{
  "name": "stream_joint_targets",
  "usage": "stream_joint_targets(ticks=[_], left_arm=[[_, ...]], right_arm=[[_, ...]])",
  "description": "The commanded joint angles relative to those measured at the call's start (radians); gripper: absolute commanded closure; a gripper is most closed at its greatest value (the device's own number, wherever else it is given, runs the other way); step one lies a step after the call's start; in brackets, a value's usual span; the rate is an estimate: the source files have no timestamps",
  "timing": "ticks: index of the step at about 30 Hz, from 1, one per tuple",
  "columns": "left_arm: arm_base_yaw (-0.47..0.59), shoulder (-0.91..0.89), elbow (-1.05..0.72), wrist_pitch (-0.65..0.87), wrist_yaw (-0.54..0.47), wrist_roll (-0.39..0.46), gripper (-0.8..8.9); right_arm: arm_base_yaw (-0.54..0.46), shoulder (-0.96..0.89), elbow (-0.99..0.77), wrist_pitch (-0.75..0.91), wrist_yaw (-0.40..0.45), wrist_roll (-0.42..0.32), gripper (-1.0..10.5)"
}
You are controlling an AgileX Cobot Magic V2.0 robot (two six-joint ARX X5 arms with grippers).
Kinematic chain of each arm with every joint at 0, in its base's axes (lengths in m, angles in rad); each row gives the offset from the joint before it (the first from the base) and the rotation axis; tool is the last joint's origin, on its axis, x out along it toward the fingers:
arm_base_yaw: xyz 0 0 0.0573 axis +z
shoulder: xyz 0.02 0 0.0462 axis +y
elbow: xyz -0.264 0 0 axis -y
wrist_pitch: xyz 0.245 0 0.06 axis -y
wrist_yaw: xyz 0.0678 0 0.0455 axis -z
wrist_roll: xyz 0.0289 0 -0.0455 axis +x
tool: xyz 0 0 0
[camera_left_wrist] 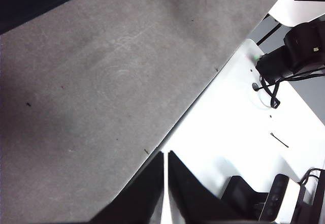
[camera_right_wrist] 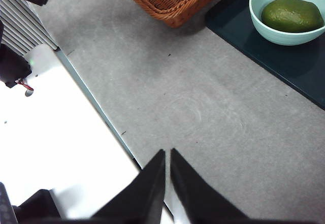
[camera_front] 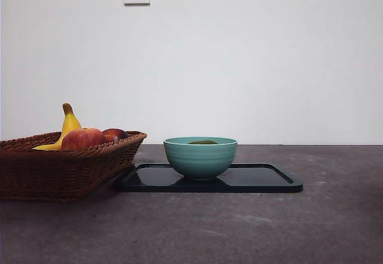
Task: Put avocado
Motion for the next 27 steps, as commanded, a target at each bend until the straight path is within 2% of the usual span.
stream_joint_targets(ticks=[1,5,8,11,16,21,27], left_arm=[[-0.006,0.005,0.009,0.008,0.003,0.012,8.04],[-0.007,0.003,0.009,0.009,0.003,0.012,8.04],[0.003,-0.026,0.009,0.069,-0.018,0.052,8.04],[0.055,-0.082,0.005,0.221,-0.052,0.09,8.04],[0.214,-0.222,-0.067,0.597,-0.108,0.097,8.04],[0.363,-0.402,-0.254,0.853,-0.269,0.089,8.04],[0.462,-0.586,-0.493,0.963,-0.432,0.085,8.04]], right_arm=[[0.011,0.006,0.011,0.01,0.0,0.01,9.4],[0.011,0.006,0.011,0.01,0.0,0.01,9.4],[0.011,0.006,0.011,0.01,0.0,0.01,9.4],[0.011,0.006,0.011,0.01,0.0,0.01,9.4],[0.011,0.005,0.011,0.01,0.0,0.01,9.4],[0.011,0.006,0.011,0.01,0.0,0.01,9.4],[0.011,0.006,0.011,0.01,0.0,0.01,9.4]])
